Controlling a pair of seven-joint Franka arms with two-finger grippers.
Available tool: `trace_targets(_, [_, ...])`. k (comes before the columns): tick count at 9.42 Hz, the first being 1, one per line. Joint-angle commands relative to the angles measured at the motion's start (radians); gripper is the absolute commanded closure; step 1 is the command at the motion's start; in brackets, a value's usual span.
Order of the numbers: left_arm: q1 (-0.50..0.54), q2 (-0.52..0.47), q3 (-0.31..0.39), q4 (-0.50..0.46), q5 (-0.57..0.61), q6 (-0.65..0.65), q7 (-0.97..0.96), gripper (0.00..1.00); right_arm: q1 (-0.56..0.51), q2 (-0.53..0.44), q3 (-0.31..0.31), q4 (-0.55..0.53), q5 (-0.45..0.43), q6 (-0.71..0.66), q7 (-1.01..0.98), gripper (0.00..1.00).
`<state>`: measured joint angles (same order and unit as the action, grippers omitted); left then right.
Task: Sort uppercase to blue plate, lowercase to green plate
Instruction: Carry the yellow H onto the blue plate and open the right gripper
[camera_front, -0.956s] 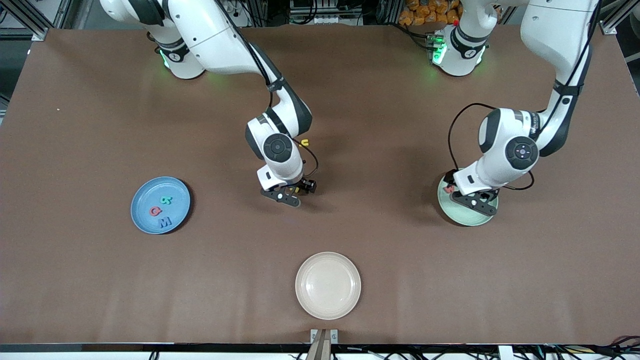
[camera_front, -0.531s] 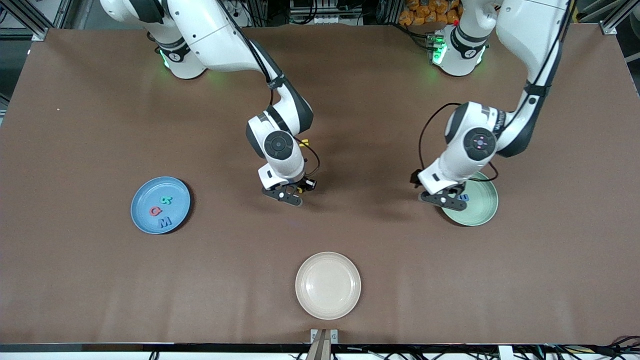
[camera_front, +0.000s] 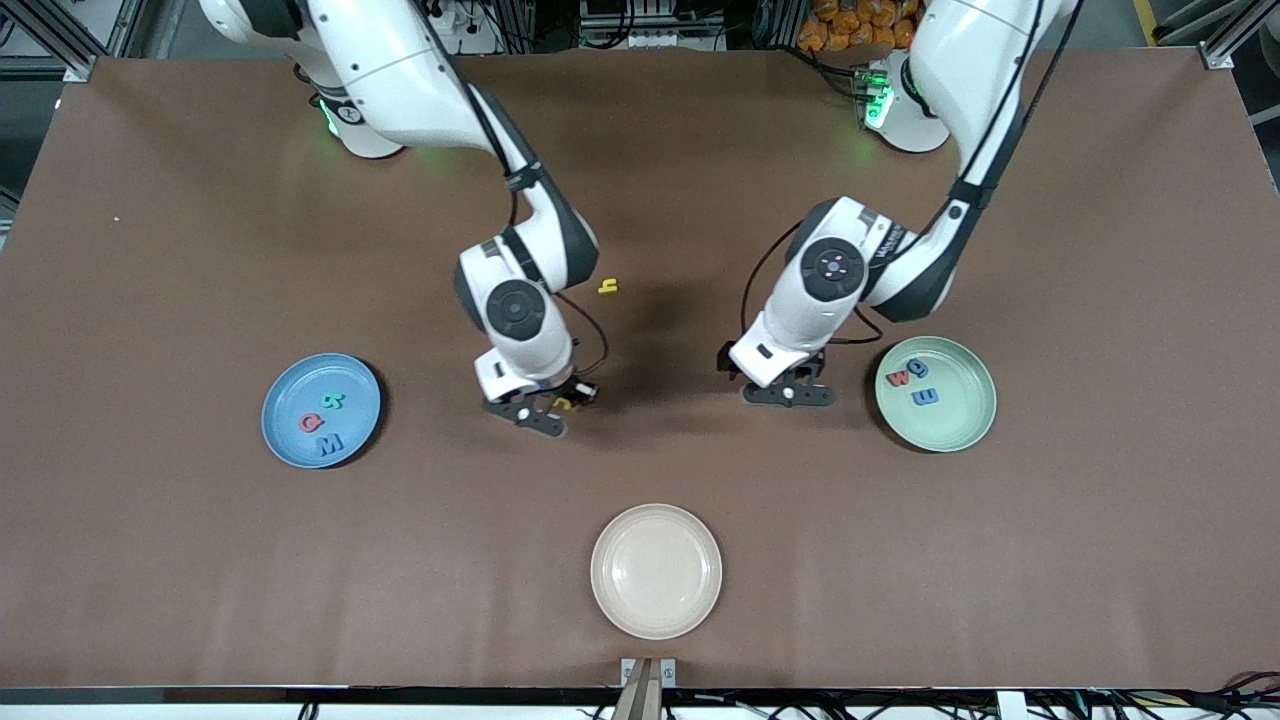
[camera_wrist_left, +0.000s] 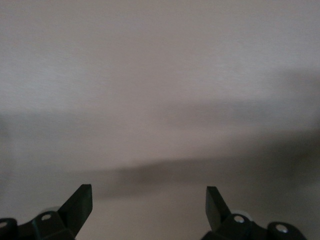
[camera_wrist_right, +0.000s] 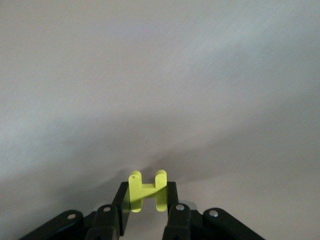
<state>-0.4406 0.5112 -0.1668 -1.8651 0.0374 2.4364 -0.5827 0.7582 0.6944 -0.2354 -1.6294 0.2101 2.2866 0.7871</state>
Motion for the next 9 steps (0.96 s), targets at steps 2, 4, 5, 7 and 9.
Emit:
trace_targets(2, [-0.085,0.07,0.01,0.05,0.057,0.007,-0.129,0.0,-0.123,-0.108,-0.028,-0.021,-0.003,-0.18,-0.211,1.0])
trace_targets(4, [-0.134,0.093,-0.005,0.063,0.137,0.009,-0.26,0.0,-0.174,-0.116,-0.086,-0.027,-0.005,-0.24,-0.346,1.0])
trace_targets(5, [-0.157,0.116,-0.032,0.075,0.137,0.009,-0.328,0.0,-0.177,-0.116,-0.132,-0.038,-0.005,-0.255,-0.423,1.0])
trace_targets(7, [-0.159,0.13,-0.1,0.084,0.137,0.007,-0.464,0.0,-0.184,-0.133,-0.227,-0.081,-0.005,-0.275,-0.617,1.0])
trace_targets(9, [-0.202,0.164,-0.129,0.142,0.137,0.007,-0.569,0.0,-0.259,-0.151,-0.243,-0.107,-0.003,-0.312,-0.792,1.0])
